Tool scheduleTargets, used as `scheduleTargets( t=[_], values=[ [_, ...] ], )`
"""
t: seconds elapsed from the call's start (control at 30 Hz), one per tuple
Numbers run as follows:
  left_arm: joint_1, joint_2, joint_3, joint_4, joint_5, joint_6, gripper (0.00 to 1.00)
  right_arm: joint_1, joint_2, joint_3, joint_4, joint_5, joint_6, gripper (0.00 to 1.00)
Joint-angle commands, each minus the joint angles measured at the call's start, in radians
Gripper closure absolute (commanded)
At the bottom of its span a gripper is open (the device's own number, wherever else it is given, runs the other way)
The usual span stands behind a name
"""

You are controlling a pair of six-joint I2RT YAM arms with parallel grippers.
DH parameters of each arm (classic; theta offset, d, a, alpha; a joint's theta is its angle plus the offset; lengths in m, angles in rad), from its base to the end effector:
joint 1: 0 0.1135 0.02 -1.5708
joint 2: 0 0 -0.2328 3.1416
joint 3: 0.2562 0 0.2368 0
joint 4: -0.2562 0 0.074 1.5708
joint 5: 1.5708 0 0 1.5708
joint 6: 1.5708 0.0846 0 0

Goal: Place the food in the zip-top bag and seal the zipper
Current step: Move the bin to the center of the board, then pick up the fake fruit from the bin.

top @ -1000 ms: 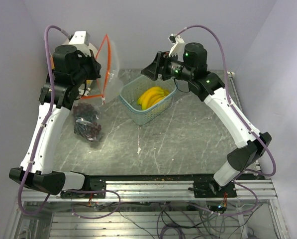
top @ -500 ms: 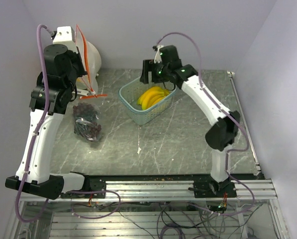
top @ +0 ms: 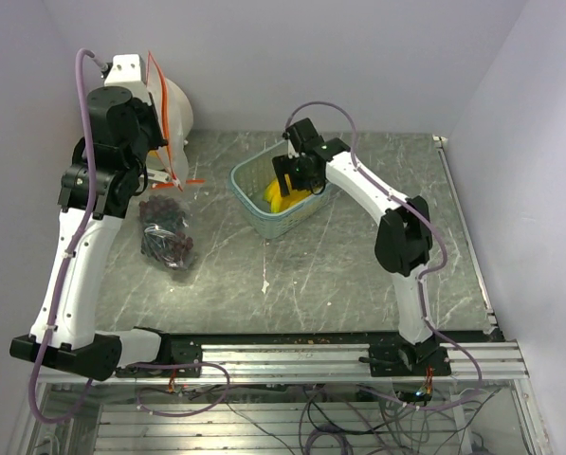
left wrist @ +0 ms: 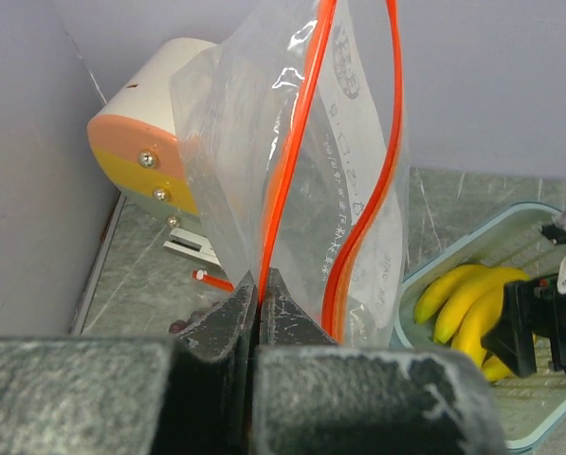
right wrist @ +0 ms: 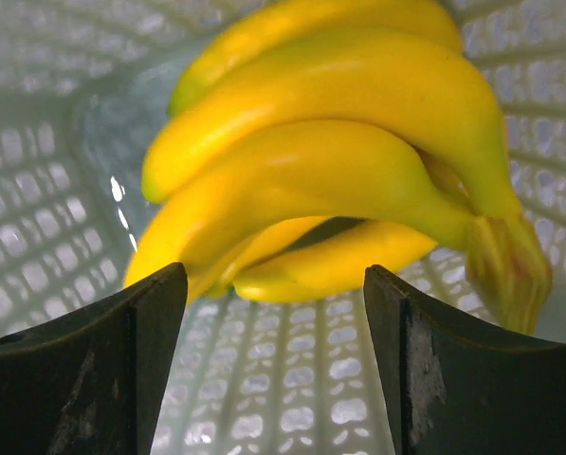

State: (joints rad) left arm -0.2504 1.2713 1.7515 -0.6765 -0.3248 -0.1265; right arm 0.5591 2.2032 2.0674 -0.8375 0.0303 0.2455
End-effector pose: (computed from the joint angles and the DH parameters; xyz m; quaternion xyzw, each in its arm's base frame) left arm 0.2760 -0.0427 0.4649 -0.0551 0.7677 0.0055 0.6384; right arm 0.4099 0.2534 0.1986 -0.1448 0.9446 0.1019 0.2765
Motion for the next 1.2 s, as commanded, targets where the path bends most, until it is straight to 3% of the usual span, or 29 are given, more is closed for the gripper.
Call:
scheduleTargets(
  t=[0.0, 0.2, 0.37, 0.47, 0.53, 0.6, 0.67, 0.77, 0.97, 1.17],
  values=[
    [-0.004, -0.020, -0.012, 0.018, 0.018, 0.016, 0.93, 0.018, -0.115, -0.145, -0.079, 0.002, -0.052, 0.26],
    [-0.004, -0.033, -0.044, 0.022, 0.028, 0.009, 0.93, 0.042, -0.303, -0.306, -0.170, -0.013, -0.016, 0.27],
    [-0.005, -0.039, -0.064, 0.024, 0.042, -0.002, 0.93, 0.070, -0.386, -0.337, -0.248, -0.059, 0.023, 0.29],
    [-0.004, -0.040, -0.076, 0.027, 0.053, -0.007, 0.93, 0.091, -0.447, -0.352, -0.197, -0.017, 0.004, 0.28],
    [-0.004, -0.037, -0.082, 0.030, 0.067, -0.016, 0.93, 0.088, -0.473, -0.358, -0.131, 0.052, -0.025, 0.20],
    [-0.004, -0.036, -0.085, 0.034, 0.089, -0.025, 0.93, 0.078, -0.477, -0.369, -0.068, 0.121, -0.073, 0.11],
    [-0.004, -0.031, -0.084, 0.037, 0.110, -0.030, 0.93, 0.054, -0.447, -0.372, -0.034, 0.148, -0.120, 0.09],
    [-0.004, -0.026, -0.086, 0.040, 0.135, -0.037, 0.93, -0.006, -0.390, -0.390, 0.025, 0.109, -0.182, 0.09],
    [-0.005, -0.014, -0.080, 0.036, 0.140, -0.036, 0.93, -0.095, -0.372, -0.461, 0.129, -0.116, -0.315, 0.14],
    [-0.006, 0.007, -0.073, 0.041, 0.143, -0.031, 0.93, -0.119, -0.349, -0.495, 0.146, -0.109, -0.378, 0.16]
  ],
)
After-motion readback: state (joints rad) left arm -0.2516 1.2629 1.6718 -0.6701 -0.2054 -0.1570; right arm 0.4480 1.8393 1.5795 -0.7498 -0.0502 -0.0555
